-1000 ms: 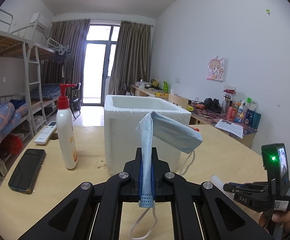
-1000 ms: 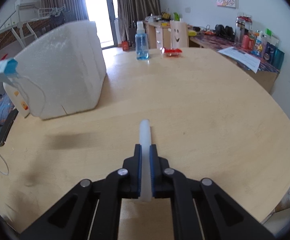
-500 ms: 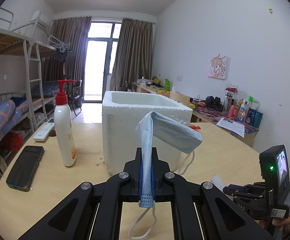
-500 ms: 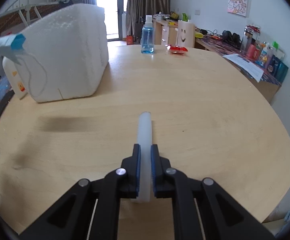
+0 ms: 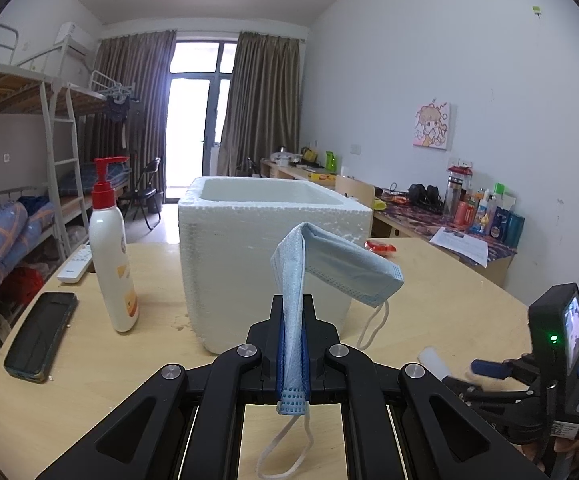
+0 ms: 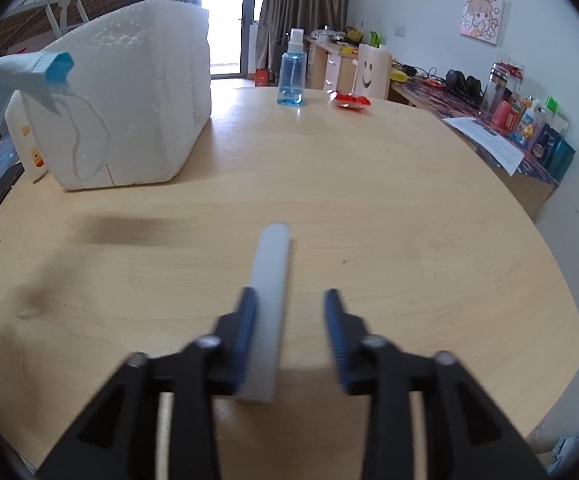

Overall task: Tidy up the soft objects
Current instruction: 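Close the right tool on the white foam tube and lift it, then carry the foam tube with the right tool and the mask with the left tool over the box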

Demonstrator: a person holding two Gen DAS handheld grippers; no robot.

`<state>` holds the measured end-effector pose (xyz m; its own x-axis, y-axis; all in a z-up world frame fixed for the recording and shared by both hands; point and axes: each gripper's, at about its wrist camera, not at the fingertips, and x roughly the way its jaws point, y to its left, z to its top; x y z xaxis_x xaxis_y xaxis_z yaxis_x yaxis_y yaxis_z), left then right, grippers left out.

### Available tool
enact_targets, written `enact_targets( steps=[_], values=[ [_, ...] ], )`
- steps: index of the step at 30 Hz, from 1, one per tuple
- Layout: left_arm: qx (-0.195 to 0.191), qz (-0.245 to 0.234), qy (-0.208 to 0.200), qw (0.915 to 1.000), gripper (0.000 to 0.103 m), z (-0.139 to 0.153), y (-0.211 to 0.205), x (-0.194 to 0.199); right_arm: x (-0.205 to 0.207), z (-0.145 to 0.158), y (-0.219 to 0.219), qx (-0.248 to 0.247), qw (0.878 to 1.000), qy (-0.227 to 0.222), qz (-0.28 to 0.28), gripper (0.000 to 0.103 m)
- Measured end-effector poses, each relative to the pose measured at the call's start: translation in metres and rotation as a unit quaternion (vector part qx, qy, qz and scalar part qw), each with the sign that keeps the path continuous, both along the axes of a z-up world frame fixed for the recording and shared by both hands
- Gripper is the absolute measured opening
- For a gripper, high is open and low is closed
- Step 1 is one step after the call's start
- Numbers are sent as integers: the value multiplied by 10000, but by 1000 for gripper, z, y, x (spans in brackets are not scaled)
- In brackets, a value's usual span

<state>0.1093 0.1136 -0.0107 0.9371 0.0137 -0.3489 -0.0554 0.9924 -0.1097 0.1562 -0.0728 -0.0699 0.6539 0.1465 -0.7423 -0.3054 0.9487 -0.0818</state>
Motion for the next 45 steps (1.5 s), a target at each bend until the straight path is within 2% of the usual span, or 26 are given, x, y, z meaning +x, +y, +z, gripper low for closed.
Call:
enact_targets(
  steps=[3,14,17,19,22,27,38,45],
  values=[
    [21,-24,34,10000,7,-1,-5,3,-2,3,-5,207,9997,17,121,59],
    [84,-13,106,9999,7,0,-16,11,7,-8,-4,122,9994,192,254,57],
    [97,2,144,9998,7,0,-18,13,8,-9,-3,248,9987,270,351,48],
    [111,22,169,9998,7,0,-18,14,8,-8,-1,267,9982,300,444,35],
    [134,61,206,9997,7,1,-18,16,8,-7,0,378,9974,330,511,22],
    [223,146,161,9995,7,10,-22,14,14,1,-8,745,9941,472,628,21],
    [302,173,-80,9994,7,38,-26,-4,0,42,-12,1035,9913,-122,802,21],
    [489,298,-300,9979,7,53,-26,-19,-11,69,-12,1197,9867,-512,971,21]
  ],
)
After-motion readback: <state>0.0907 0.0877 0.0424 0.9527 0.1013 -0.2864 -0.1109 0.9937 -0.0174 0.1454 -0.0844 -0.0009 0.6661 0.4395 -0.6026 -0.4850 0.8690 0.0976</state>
